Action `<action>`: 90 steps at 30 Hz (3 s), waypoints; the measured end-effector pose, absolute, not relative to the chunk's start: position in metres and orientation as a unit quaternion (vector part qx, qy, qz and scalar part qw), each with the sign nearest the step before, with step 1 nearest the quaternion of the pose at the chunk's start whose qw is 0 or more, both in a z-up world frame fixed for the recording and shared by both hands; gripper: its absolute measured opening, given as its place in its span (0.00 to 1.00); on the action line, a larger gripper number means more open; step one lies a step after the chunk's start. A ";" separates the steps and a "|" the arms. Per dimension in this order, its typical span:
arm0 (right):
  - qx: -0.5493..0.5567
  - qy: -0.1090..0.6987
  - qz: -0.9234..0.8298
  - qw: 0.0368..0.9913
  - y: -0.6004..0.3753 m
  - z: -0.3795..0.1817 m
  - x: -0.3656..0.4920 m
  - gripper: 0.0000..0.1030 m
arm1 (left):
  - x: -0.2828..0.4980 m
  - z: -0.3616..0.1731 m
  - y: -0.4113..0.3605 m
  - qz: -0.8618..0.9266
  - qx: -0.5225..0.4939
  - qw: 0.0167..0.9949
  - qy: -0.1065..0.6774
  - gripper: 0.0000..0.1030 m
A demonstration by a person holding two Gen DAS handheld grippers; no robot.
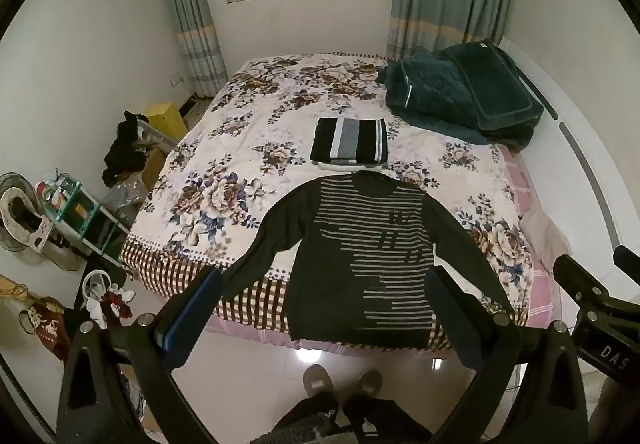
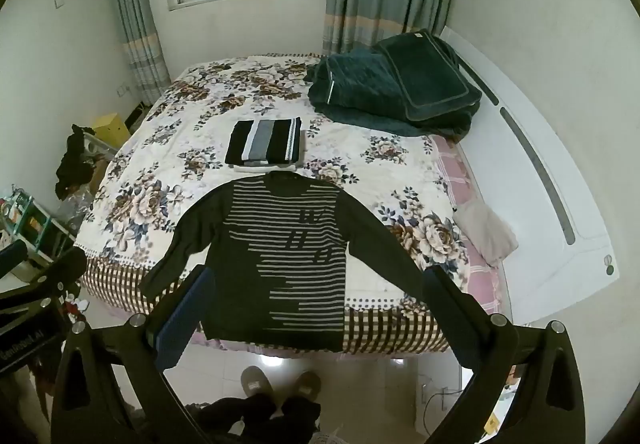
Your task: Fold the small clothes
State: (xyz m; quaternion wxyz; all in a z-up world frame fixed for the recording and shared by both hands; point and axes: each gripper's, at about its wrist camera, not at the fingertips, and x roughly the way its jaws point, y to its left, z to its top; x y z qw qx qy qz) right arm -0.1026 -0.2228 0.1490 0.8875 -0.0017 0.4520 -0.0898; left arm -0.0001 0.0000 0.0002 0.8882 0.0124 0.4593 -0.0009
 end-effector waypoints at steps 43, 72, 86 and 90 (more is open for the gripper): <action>-0.001 0.452 -0.090 0.887 -0.222 0.149 -0.095 1.00 | 0.006 0.009 -0.002 -0.002 0.015 0.889 0.458 1.00; -0.002 0.451 -0.092 0.888 -0.222 0.151 -0.091 1.00 | 0.028 0.015 -0.026 -0.009 0.010 0.888 0.459 1.00; -0.001 0.451 -0.092 0.888 -0.219 0.150 -0.090 1.00 | 0.025 0.014 -0.021 -0.009 0.008 0.889 0.458 1.00; -0.001 0.450 -0.092 0.888 -0.218 0.150 -0.089 1.00 | 0.027 0.014 -0.023 -0.010 0.008 0.889 0.458 1.00</action>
